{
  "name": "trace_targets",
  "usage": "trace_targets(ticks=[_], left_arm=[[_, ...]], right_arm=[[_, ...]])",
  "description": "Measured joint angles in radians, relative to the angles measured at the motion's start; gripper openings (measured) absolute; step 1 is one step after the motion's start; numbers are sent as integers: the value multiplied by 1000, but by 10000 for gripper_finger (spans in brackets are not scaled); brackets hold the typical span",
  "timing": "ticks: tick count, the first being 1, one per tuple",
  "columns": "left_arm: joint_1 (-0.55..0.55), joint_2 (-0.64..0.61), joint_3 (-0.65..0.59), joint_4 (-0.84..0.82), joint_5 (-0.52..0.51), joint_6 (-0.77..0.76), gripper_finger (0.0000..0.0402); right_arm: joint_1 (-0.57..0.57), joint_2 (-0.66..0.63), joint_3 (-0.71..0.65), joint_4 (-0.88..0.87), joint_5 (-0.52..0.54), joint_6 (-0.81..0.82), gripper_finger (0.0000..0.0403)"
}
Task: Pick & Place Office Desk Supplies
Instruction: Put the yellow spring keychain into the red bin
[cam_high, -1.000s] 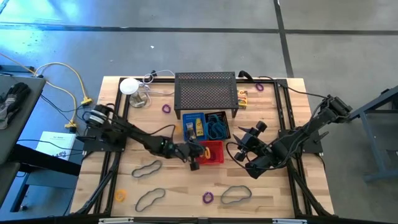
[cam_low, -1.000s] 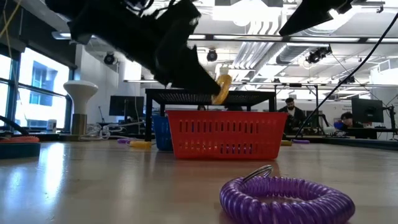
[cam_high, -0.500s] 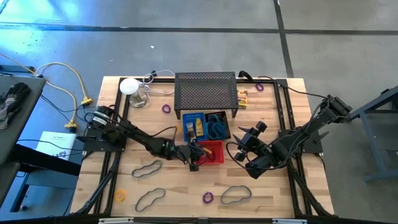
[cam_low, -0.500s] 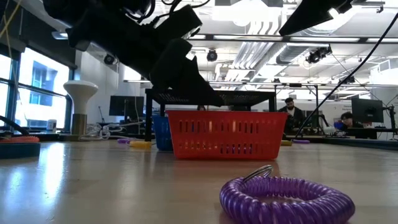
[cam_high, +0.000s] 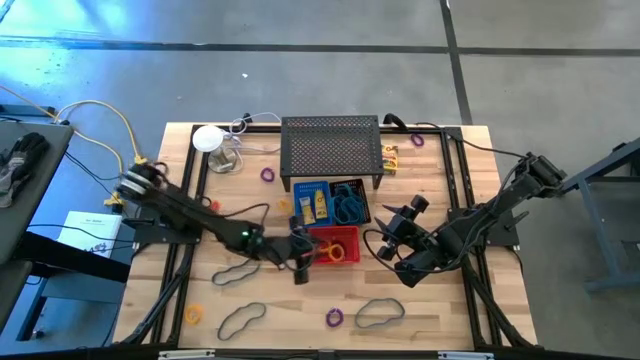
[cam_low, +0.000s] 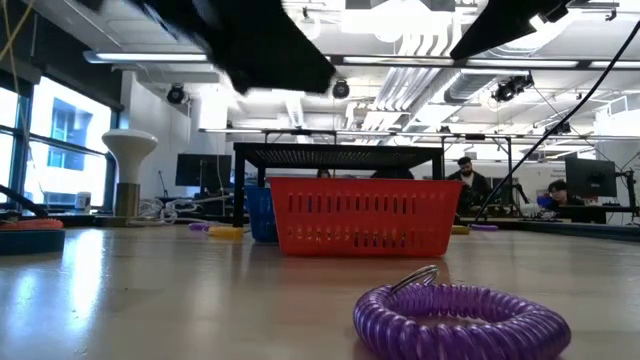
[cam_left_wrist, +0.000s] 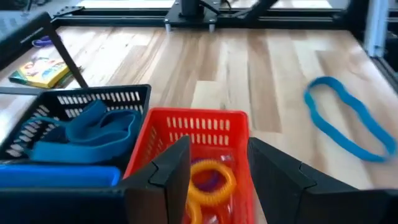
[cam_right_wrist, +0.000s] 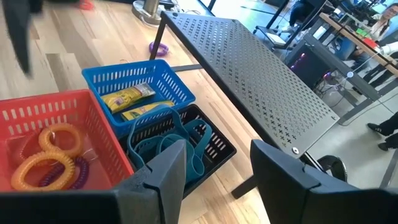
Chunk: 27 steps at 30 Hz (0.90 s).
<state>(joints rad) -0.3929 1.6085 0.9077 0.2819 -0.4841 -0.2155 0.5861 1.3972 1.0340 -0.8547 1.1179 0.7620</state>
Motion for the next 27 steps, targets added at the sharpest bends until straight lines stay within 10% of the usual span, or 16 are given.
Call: trace_targets(ticks=[8, 16, 27], left_arm=[[-42, -243, 1, -432, -25, -93, 151], [56, -218, 0, -831, -133, -276, 151], [233, -92, 0, -877, -2, -147, 151]], right_arm=[[0, 0, 0, 5, -2, -3, 168], [0, 0, 0, 17, -2, -4, 168], [0, 0, 0, 18, -2, -7, 168]])
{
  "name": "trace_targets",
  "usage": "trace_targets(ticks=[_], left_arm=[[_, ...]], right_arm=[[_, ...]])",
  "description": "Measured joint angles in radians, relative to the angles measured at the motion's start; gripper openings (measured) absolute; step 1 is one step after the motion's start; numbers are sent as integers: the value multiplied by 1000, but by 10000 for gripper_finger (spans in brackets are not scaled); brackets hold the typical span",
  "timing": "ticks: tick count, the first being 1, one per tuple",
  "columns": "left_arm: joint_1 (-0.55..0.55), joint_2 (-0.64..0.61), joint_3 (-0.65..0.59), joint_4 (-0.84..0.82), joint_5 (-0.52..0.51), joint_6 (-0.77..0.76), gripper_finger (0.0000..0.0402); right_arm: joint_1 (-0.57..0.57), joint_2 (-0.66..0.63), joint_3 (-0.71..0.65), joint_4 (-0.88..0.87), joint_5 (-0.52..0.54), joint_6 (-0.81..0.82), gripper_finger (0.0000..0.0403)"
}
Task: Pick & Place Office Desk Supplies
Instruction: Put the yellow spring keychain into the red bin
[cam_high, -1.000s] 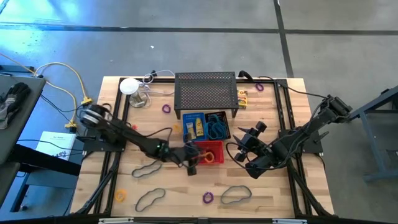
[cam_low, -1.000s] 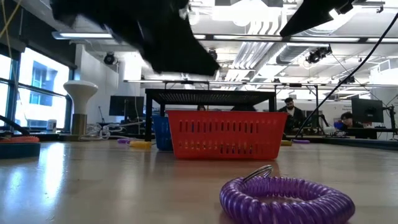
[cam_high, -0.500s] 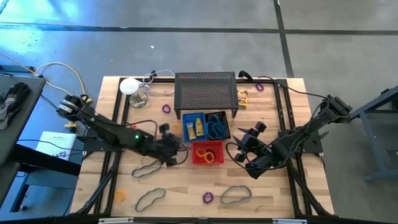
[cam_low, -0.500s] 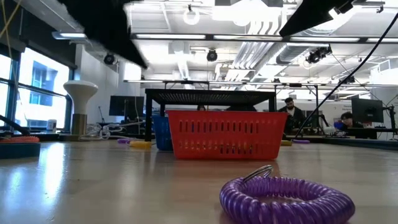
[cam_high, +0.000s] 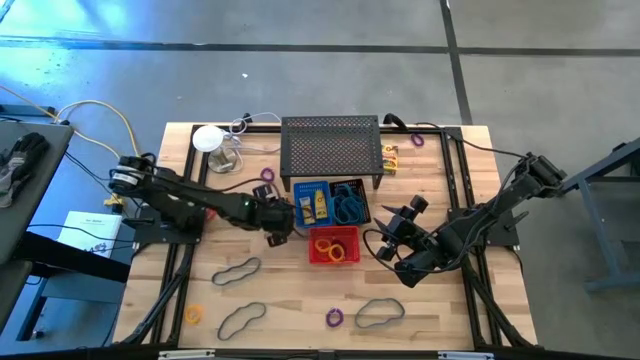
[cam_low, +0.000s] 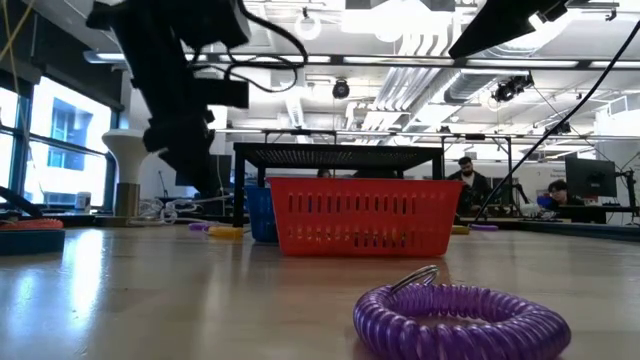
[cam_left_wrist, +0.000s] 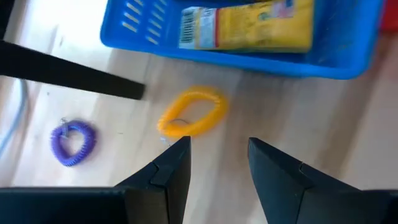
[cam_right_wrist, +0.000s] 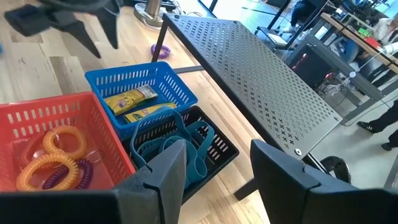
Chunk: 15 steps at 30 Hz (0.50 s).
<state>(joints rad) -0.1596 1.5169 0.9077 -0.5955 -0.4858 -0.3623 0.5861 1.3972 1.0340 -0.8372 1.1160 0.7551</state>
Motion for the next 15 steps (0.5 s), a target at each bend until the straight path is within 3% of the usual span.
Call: trace_targets(ticks=[15], left_arm=[[34, 141, 0, 113, 3, 335, 151]], right_arm=[[0, 0, 0, 2, 0, 0, 168]])
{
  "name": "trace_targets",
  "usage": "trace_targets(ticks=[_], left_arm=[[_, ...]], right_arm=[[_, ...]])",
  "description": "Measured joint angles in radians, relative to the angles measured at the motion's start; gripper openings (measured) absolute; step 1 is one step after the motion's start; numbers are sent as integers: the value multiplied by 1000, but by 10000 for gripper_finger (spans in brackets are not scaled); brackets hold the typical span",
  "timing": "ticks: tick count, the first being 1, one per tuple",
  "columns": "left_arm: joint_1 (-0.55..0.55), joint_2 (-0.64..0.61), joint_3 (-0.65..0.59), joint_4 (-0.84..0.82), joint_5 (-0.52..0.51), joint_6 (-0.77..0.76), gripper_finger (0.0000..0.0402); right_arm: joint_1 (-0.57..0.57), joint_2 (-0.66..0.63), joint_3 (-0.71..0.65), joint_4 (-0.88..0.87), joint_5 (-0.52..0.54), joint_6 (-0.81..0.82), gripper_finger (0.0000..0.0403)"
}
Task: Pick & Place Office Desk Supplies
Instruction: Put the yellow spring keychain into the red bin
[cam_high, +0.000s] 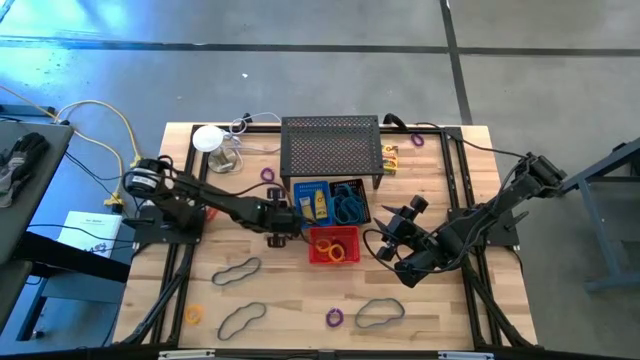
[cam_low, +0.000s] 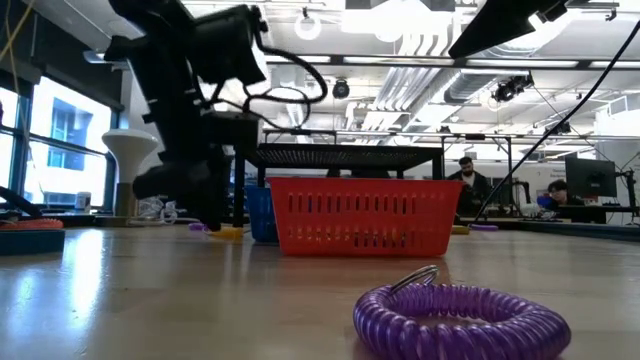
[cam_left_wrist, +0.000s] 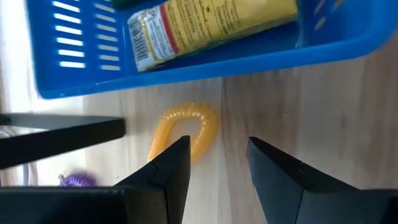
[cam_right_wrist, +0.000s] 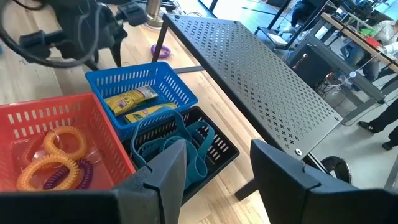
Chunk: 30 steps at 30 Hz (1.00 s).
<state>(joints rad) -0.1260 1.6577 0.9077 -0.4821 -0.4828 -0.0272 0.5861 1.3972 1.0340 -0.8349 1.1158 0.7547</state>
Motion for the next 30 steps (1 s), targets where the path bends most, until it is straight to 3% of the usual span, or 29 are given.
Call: trace_targets(ticks=[9, 22, 30], left_arm=[[77, 28, 0, 13, 32, -24, 151], [239, 24, 2, 8, 350, -175, 150], [241, 26, 3, -5, 352, -227, 89]], right_arm=[[0, 0, 0, 1, 4, 0, 168], [0, 0, 0, 1, 2, 0, 168], [0, 0, 0, 1, 2, -4, 168]])
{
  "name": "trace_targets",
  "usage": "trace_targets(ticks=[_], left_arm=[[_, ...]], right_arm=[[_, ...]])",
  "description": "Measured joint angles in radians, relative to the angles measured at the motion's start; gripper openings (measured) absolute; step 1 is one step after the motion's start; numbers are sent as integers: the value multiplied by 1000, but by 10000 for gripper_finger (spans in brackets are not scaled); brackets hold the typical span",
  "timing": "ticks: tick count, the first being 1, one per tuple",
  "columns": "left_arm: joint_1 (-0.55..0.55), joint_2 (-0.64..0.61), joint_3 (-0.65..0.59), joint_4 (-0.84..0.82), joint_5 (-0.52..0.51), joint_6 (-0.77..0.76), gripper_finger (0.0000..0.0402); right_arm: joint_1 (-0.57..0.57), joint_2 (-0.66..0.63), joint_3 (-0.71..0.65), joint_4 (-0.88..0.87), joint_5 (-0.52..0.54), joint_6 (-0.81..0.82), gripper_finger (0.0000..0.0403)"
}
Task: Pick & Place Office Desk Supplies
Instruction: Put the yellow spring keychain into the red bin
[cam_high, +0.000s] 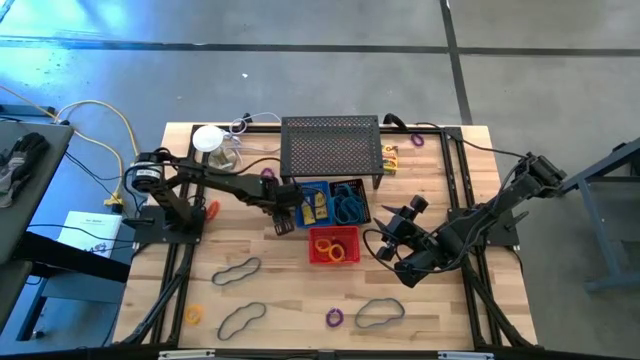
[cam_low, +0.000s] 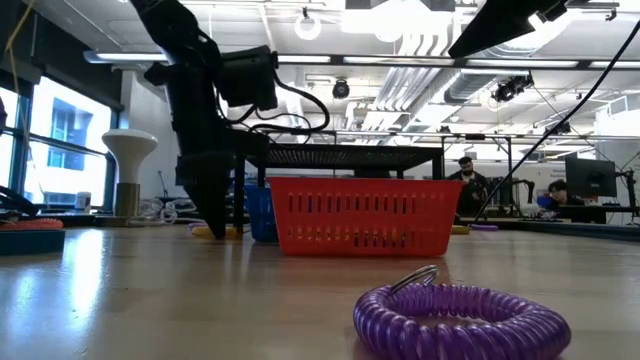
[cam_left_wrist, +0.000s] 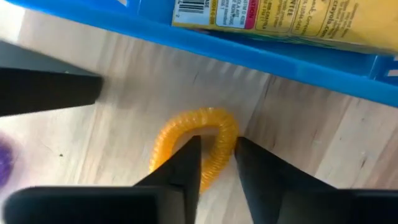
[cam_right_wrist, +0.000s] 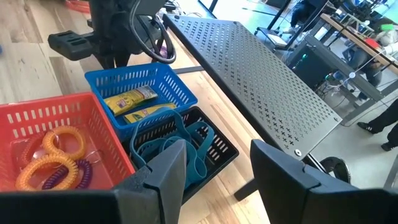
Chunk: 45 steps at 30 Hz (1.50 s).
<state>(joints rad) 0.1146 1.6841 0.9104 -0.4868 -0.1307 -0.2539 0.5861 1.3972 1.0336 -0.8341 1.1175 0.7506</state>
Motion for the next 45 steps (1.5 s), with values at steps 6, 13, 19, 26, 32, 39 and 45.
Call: trace_targets(ticks=[6, 13, 19, 26, 32, 39, 45], left_arm=[[-16, 1, 0, -7, 3, -71, 20], [-90, -1, 0, -16, -41, -146, 7], [-182, -52, -4, -48, -36, -270, 5], [-275, -133, -1, -30, -51, -350, 5], [-350, -201, 35, -25, -60, -424, 4], [-470, -276, 90, 308, -36, -327, 4], [-496, -240, 90, 563, -36, -93, 4]], right_arm=[[0, 0, 0, 0, -1, 0, 168], [0, 0, 0, 0, 0, 0, 168], [0, 0, 0, 0, 1, -7, 168], [0, 0, 0, 3, 1, -7, 168], [0, 0, 0, 9, 2, -10, 168], [0, 0, 0, 14, 4, -14, 168], [0, 0, 0, 22, 1, -14, 168]])
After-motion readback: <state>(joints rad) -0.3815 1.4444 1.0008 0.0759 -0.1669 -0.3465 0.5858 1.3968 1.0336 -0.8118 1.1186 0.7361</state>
